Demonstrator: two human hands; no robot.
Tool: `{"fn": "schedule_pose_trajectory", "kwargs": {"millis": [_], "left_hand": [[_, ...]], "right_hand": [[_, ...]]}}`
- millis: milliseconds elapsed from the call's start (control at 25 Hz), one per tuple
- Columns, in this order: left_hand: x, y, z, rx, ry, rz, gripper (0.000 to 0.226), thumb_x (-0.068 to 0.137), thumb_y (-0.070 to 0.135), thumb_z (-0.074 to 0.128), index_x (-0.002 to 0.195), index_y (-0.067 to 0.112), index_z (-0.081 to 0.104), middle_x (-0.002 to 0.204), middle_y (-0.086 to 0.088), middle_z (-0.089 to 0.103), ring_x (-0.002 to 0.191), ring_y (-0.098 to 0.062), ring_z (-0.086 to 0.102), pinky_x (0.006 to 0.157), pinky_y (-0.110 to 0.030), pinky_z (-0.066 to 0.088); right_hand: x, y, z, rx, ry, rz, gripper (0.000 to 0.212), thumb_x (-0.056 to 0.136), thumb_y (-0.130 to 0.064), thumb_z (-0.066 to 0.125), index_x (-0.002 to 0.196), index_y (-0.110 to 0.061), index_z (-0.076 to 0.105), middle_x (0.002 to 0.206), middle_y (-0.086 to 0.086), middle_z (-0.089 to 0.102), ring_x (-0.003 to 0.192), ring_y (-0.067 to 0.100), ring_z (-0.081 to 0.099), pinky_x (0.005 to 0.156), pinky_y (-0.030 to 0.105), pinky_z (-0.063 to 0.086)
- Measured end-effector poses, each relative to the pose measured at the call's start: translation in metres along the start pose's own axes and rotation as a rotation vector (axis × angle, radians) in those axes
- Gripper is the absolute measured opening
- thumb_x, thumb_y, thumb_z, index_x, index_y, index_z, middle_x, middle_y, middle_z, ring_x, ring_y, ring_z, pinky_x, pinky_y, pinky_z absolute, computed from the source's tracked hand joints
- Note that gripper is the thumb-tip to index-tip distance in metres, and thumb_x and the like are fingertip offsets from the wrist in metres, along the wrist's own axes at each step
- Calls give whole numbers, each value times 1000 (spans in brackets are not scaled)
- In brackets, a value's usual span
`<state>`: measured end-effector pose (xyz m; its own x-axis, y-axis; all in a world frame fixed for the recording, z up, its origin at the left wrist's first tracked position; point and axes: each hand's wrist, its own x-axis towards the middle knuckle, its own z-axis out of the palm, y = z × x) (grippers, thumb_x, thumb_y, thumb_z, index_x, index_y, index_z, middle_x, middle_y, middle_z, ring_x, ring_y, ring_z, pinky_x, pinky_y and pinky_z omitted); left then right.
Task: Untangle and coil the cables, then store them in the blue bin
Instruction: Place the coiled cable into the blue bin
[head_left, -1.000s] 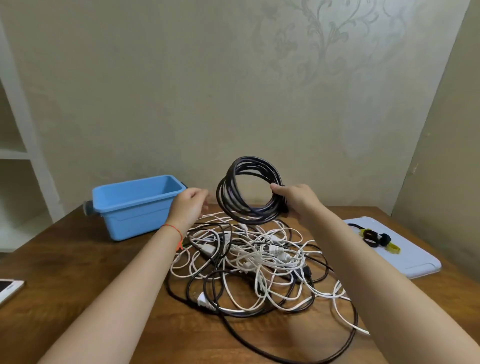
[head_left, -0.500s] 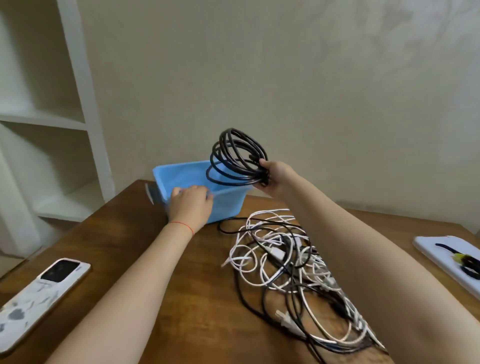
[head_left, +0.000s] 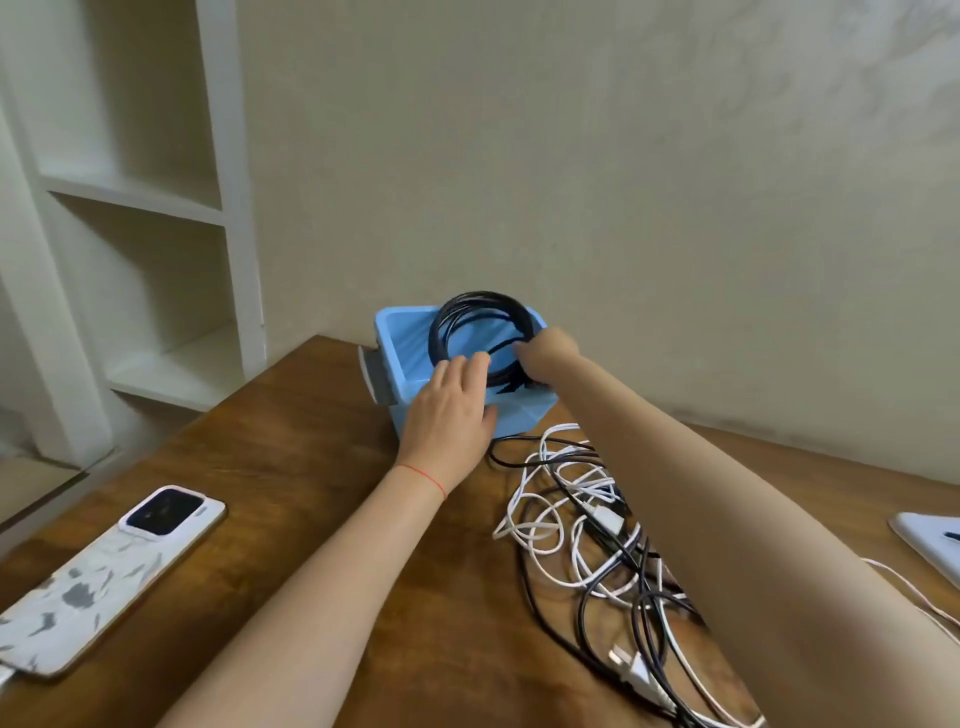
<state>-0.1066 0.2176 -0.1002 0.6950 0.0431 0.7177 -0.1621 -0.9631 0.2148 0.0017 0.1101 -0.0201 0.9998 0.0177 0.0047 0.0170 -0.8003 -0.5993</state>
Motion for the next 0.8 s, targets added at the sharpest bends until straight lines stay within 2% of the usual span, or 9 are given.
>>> {"fn": "schedule_pose_trajectory", "kwargs": {"millis": [120, 200, 240, 320, 360, 440, 560, 680, 800], "left_hand": [[6, 7, -8, 177, -132, -55, 37, 91, 38, 62, 118, 13, 60, 120, -8, 49, 113, -27, 47, 85, -35, 46], [10, 10, -10, 279, -266, -68, 40, 97, 49, 49, 114, 16, 65, 124, -5, 51, 120, -25, 43, 94, -37, 38], [12, 12, -12, 297, -318, -79, 44, 98, 52, 44, 115, 17, 66, 121, -4, 56, 118, -24, 46, 96, -37, 37], [15, 16, -12, 286, -377, -92, 45, 100, 52, 41, 118, 19, 65, 111, -3, 63, 111, -24, 53, 94, -37, 38], [15, 17, -12, 289, -388, -81, 43, 100, 51, 43, 120, 19, 64, 110, -4, 64, 110, -24, 54, 93, -37, 39], [12, 19, -10, 286, -386, -52, 37, 101, 43, 47, 125, 19, 62, 117, -4, 60, 115, -24, 51, 94, -37, 39], [9, 17, -8, 269, -386, -38, 33, 100, 32, 50, 126, 18, 64, 141, -8, 43, 134, -27, 35, 105, -41, 34], [4, 20, -6, 335, -332, 4, 36, 97, 31, 53, 130, 18, 57, 154, -14, 26, 146, -33, 17, 117, -48, 22], [5, 19, -7, 315, -308, -89, 53, 93, 36, 59, 137, 13, 42, 149, -18, 30, 142, -36, 23, 117, -44, 24]], "right_hand": [[0, 5, 3, -295, -21, -113, 41, 98, -49, 49, 85, -11, 54, 103, 13, 59, 85, 26, 53, 66, 34, 42], [-3, 9, 2, -369, -43, -148, 45, 100, -48, 48, 78, -9, 48, 103, 15, 54, 83, 25, 49, 61, 31, 40], [-7, 11, 1, -369, -32, -179, 42, 100, -44, 50, 82, -6, 49, 105, 15, 50, 80, 25, 49, 61, 31, 40], [-15, 14, 2, -299, 74, -256, 34, 97, -35, 60, 105, -3, 49, 113, 16, 46, 81, 29, 54, 69, 34, 43], [-16, 17, 3, -267, 127, -293, 38, 95, -30, 64, 113, -3, 46, 115, 16, 48, 86, 31, 57, 71, 36, 44], [-17, 23, 4, -300, 135, -341, 37, 94, -27, 65, 115, -4, 45, 108, 14, 55, 88, 31, 58, 70, 38, 46], [-12, 28, 4, -475, -8, -332, 26, 98, -27, 57, 111, -4, 55, 91, 9, 56, 89, 29, 57, 70, 35, 43], [-9, 29, 6, -565, -184, -283, 24, 102, -26, 49, 92, -5, 56, 77, 6, 50, 81, 24, 50, 70, 30, 39], [-10, 34, 7, -484, -96, -349, 28, 96, -26, 57, 76, -8, 52, 72, 4, 51, 72, 21, 49, 54, 26, 34]]}}
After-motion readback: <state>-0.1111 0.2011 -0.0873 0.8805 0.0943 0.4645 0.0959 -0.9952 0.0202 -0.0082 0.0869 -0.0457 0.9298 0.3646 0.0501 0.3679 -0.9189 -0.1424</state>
